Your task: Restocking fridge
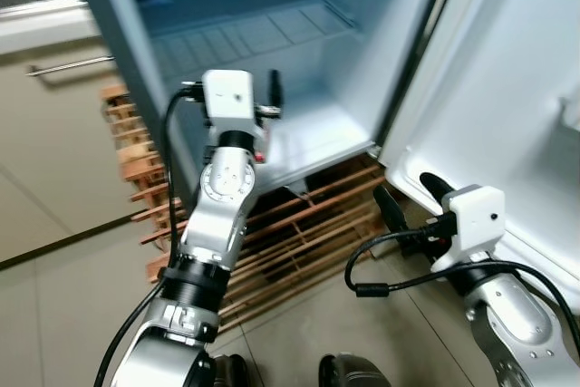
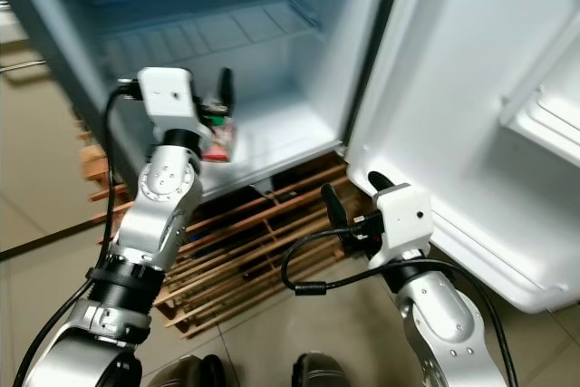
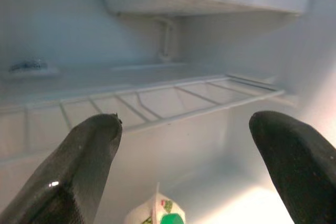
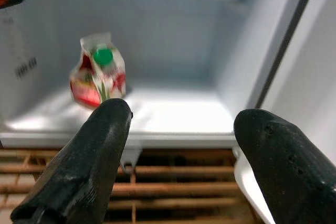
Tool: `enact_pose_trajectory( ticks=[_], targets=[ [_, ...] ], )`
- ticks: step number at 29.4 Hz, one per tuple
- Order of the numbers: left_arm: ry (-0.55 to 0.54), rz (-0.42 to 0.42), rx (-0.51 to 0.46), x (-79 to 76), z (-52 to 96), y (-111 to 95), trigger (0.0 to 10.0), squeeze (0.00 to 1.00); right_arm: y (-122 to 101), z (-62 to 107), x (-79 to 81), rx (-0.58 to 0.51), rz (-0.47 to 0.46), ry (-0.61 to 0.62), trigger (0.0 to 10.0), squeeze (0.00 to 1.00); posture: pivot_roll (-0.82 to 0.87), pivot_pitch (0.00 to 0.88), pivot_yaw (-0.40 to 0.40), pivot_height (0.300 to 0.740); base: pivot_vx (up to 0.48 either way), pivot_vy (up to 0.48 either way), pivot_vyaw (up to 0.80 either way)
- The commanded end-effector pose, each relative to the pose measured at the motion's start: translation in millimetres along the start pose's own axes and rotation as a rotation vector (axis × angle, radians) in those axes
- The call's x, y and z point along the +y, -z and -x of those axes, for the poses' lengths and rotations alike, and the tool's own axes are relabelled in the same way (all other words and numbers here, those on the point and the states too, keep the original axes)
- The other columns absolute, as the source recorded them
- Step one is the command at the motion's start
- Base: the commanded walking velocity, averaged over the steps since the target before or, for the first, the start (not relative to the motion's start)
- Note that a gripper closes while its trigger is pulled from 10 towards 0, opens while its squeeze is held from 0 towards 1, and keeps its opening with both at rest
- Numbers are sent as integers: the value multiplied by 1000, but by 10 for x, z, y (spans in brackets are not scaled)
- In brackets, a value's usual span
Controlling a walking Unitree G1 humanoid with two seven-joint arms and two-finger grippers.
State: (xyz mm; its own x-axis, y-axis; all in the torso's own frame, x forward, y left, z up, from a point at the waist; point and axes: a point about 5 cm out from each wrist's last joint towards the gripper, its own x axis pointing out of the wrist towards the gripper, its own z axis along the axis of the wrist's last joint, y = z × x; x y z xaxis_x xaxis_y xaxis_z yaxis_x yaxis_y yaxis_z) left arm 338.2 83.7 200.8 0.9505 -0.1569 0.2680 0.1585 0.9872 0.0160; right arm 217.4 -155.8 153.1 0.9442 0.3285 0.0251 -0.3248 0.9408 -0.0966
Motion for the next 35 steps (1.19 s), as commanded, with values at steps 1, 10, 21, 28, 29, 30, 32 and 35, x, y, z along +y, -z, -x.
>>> enact_pose_trajectory(
  ticks=[1,10,21,28,29,30,32,35],
  targets=[
    [87,-5,42,-73,112,25,10000,1000,8,-61,-24,-18,-3,12,10000,0,-203,0,8,740,0,0,0],
    [190,-11,-69,110,575,-148,10000,0,-31,-283,-148,-86,-22,71,10000,0,-164,0,-7,740,0,0,0],
    [241,-42,75,336,898,187,10000,0,8,-321,-255,-109,-80,61,10000,0,-163,0,26,740,0,0,0],
    [204,-4,3,218,651,60,10000,0,-9,-417,-285,-124,-72,67,10000,0,-166,0,30,740,-70,0,0],
    [200,-2,7,217,632,70,10000,0,-13,-433,-284,-126,-71,69,10000,0,-166,0,30,740,-247,0,0],
    [195,-7,11,208,602,74,10000,0,-24,-453,-283,-130,-72,69,10000,0,-172,0,28,740,-251,0,0],
    [194,-8,12,200,595,70,10000,0,-28,-455,-283,-132,-72,68,10000,0,-176,0,29,740,-251,0,0],
    [176,-2,23,201,553,85,10000,0,-18,-448,-293,-127,-70,75,10000,0,-178,0,25,740,-259,-280,0]
  ],
)
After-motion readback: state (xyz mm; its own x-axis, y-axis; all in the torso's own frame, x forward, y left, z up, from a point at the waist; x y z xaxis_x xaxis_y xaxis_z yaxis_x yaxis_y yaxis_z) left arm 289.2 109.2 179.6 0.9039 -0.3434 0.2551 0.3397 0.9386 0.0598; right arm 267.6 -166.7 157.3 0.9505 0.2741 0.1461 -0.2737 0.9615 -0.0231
